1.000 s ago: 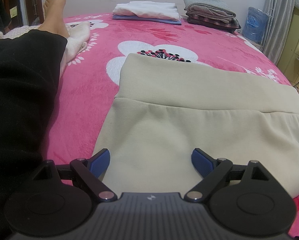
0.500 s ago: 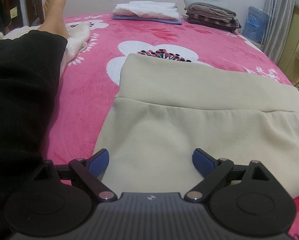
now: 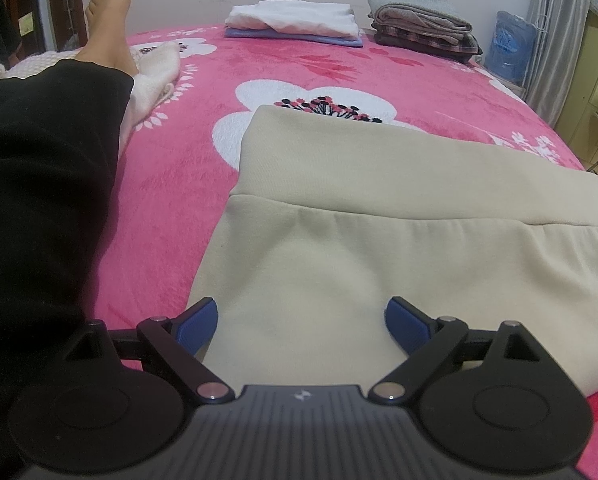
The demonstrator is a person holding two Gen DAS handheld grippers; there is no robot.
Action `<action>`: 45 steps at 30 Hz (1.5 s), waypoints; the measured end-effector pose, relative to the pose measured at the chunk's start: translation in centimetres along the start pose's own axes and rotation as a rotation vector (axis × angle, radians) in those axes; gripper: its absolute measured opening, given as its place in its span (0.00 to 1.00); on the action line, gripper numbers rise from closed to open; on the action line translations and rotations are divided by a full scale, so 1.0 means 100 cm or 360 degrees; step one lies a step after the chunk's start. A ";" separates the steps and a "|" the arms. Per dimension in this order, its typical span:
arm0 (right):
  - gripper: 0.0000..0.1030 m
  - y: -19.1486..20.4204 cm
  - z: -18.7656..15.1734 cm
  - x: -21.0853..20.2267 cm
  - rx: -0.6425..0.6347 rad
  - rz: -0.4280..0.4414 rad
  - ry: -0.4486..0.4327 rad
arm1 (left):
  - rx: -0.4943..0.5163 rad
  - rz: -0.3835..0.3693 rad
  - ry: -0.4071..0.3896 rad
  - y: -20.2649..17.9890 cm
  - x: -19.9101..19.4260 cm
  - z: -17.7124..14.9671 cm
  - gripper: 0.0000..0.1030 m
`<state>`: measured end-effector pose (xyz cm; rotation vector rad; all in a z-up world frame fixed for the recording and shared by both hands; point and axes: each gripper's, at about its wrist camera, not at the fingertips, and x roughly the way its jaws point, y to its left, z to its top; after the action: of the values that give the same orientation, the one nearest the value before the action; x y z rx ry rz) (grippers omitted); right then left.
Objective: Fold clothes
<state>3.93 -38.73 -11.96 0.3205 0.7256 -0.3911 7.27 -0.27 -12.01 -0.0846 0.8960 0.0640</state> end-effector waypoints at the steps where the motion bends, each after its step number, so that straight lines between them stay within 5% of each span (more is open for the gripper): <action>1: 0.35 0.000 0.001 0.000 0.0006 0.0000 0.0005 | -0.0002 -0.0002 0.0001 0.000 0.000 0.000 0.90; 10: 0.30 0.012 0.000 -0.045 -0.0067 0.0026 -0.0126 | -0.0007 -0.0003 0.0010 0.001 0.001 0.001 0.90; 18: 0.32 -0.003 -0.016 -0.043 0.0017 0.0031 0.0145 | -0.0012 -0.0009 0.0016 0.002 -0.002 0.003 0.91; 23: 0.30 0.012 -0.013 -0.077 -0.0107 0.0028 0.0035 | -0.0002 -0.0052 -0.0090 0.014 -0.029 0.005 0.89; 26: 0.30 0.031 -0.014 -0.100 -0.0275 0.0140 -0.0057 | 0.0030 -0.0066 -0.0162 0.021 -0.050 0.014 0.89; 31: 0.30 0.083 -0.026 -0.122 -0.0678 0.0374 -0.0163 | 0.0039 -0.0141 -0.0019 0.027 -0.044 0.028 0.89; 34: 0.29 0.102 -0.055 -0.085 -0.0866 0.0380 0.0066 | 0.0168 -0.0031 0.0110 0.017 -0.029 0.017 0.85; 39: 0.28 0.108 -0.044 -0.084 -0.0805 0.0361 0.0125 | 0.0117 -0.0071 0.0148 0.028 -0.032 0.017 0.84; 43: 0.28 0.126 -0.038 -0.124 -0.0885 0.0604 -0.0085 | -0.0010 -0.0183 0.0177 0.041 -0.030 0.034 0.84; 45: 0.27 0.134 -0.051 -0.114 -0.0951 0.0692 -0.0037 | -0.0012 -0.0180 0.0229 0.041 -0.018 0.040 0.84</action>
<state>-0.76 -22.15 -5.64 -0.0961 0.6949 0.2379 8.88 4.20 -8.27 -0.1481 1.0330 -0.0447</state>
